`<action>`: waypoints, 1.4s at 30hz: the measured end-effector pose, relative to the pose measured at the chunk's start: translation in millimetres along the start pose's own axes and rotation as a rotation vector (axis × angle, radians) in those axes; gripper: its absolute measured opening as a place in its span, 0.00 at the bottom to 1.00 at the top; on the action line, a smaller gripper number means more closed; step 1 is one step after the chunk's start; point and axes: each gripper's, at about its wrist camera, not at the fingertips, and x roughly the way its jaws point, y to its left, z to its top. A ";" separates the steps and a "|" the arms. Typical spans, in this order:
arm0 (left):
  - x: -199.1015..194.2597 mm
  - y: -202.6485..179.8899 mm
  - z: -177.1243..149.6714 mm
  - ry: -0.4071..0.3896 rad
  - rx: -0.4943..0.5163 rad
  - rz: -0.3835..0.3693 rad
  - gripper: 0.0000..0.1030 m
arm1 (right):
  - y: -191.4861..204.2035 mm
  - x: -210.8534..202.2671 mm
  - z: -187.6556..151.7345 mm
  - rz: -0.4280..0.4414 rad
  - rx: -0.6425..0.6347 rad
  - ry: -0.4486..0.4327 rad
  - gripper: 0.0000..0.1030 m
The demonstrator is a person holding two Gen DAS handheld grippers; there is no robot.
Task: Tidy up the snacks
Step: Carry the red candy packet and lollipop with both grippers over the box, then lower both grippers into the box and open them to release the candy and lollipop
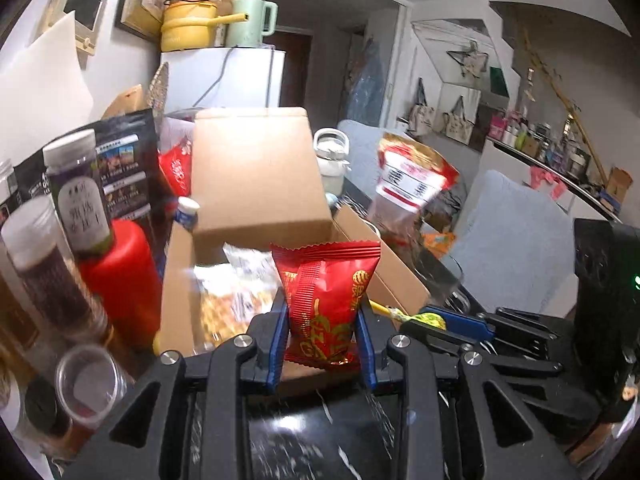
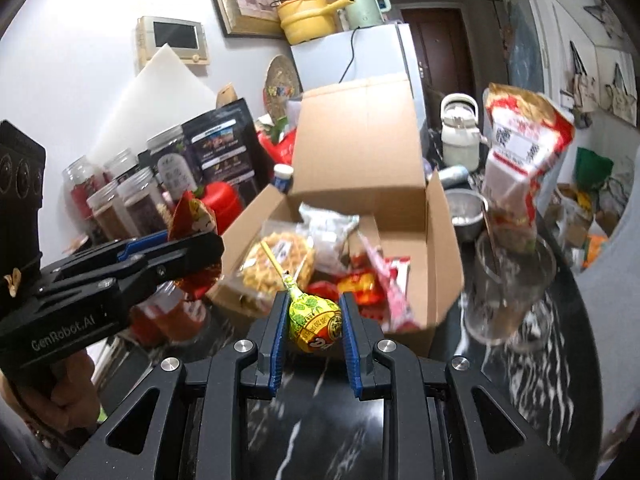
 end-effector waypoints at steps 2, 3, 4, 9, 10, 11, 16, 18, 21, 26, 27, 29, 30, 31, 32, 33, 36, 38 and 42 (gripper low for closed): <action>6.5 2.8 7.6 -0.008 -0.004 0.002 0.29 | -2.7 3.5 8.3 -0.006 -0.005 -0.013 0.24; 9.2 4.0 10.9 -0.011 -0.008 0.003 0.29 | -4.8 6.3 13.5 -0.011 -0.006 -0.021 0.24; 11.4 5.4 14.2 -0.015 -0.011 0.007 0.29 | -6.2 8.3 17.0 -0.013 -0.008 -0.024 0.24; 31.5 12.7 36.3 -0.029 -0.004 0.043 0.29 | -14.0 23.1 38.5 -0.028 -0.017 -0.046 0.24; 35.6 14.3 40.1 -0.032 -0.005 0.049 0.29 | -14.9 26.1 42.8 -0.031 -0.020 -0.054 0.24; 40.5 16.4 44.1 -0.033 -0.008 0.055 0.29 | -16.0 28.8 46.3 -0.032 -0.021 -0.058 0.24; 63.5 27.7 59.8 -0.036 -0.025 0.079 0.29 | -24.3 50.1 64.6 -0.037 -0.014 -0.066 0.24; 74.8 30.7 63.8 -0.026 -0.015 0.092 0.29 | -28.9 58.7 70.8 -0.051 -0.004 -0.076 0.24; 87.1 35.9 67.7 -0.019 -0.007 0.107 0.29 | -34.7 71.6 79.1 -0.069 0.006 -0.081 0.24; 103.6 45.7 70.6 -0.003 -0.007 0.142 0.29 | -40.0 93.0 92.6 -0.099 0.002 -0.073 0.24; 106.9 47.4 69.6 0.003 -0.004 0.149 0.29 | -40.8 96.9 94.6 -0.102 -0.001 -0.071 0.24; 115.4 50.8 67.0 0.029 -0.004 0.159 0.29 | -43.5 104.2 97.2 -0.103 0.003 -0.061 0.24; 119.8 52.3 65.6 0.044 -0.006 0.161 0.29 | -45.0 107.3 97.8 -0.101 0.007 -0.058 0.24; 123.2 52.7 64.7 0.056 -0.005 0.162 0.29 | -47.6 110.3 97.1 -0.096 0.017 -0.056 0.24; 127.9 53.8 63.3 0.071 -0.008 0.163 0.29 | -49.6 113.4 96.5 -0.097 0.026 -0.046 0.24; 133.0 55.4 61.9 0.086 -0.016 0.154 0.29 | -50.9 117.8 95.6 -0.094 0.025 -0.022 0.24; 145.9 58.6 57.7 0.133 -0.033 0.140 0.29 | -55.0 126.7 91.2 -0.080 0.030 0.020 0.24; 152.3 59.5 55.3 0.152 -0.033 0.150 0.29 | -59.1 133.3 88.7 -0.075 0.049 0.051 0.24; 164.4 63.8 51.3 0.184 -0.040 0.170 0.29 | -61.2 139.0 86.9 -0.086 0.054 0.073 0.24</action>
